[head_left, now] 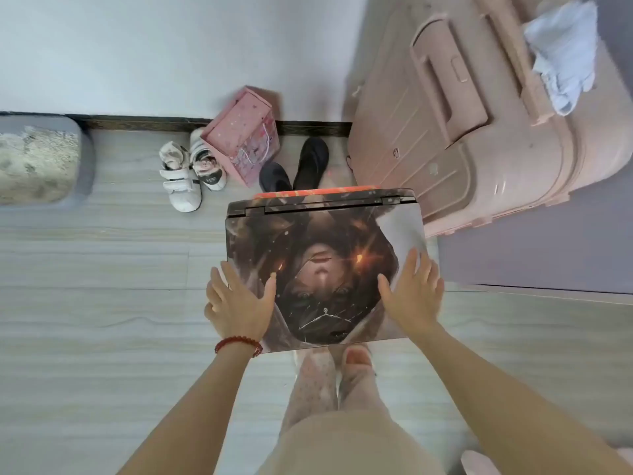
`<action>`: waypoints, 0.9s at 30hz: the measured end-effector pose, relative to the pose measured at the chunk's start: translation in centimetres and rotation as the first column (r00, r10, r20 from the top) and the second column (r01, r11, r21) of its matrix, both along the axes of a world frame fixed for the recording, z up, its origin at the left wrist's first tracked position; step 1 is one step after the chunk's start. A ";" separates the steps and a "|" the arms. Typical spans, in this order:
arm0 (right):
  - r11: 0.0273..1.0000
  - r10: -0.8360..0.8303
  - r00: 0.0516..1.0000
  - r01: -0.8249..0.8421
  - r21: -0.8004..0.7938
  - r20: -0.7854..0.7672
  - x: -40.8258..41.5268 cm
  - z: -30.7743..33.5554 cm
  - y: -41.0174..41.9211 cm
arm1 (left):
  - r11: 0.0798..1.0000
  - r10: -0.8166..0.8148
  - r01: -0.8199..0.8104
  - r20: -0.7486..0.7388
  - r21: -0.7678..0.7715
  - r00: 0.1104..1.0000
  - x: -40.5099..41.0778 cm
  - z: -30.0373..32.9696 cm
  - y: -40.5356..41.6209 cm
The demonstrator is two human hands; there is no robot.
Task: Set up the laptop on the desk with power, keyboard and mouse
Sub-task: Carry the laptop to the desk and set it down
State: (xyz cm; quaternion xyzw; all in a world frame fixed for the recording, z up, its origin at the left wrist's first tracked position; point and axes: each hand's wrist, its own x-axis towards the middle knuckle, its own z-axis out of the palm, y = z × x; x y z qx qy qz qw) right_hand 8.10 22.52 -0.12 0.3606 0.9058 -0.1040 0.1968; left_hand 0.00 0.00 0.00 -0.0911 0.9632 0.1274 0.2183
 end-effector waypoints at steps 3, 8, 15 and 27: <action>0.988 -0.152 0.988 0.152 -0.021 -0.021 -1.2 -1.6 0.8 | 0.994 0.105 -0.107 0.070 0.021 0.992 -1.4 -2.1 0.6; 0.954 -0.278 0.960 0.271 -0.128 -0.035 -1.8 -3.1 1.7 | 0.961 0.214 -0.226 0.092 0.159 0.973 -1.9 -3.3 1.1; 0.904 -0.366 0.930 0.343 -0.254 -0.045 -2.0 -3.6 2.8 | 0.932 0.280 -0.298 0.112 0.207 0.953 -2.9 -3.2 1.5; 0.913 -0.235 0.970 0.199 -0.355 -0.063 -1.7 1.7 0.1 | 0.813 0.508 -0.508 0.077 0.286 0.858 1.2 2.6 -2.7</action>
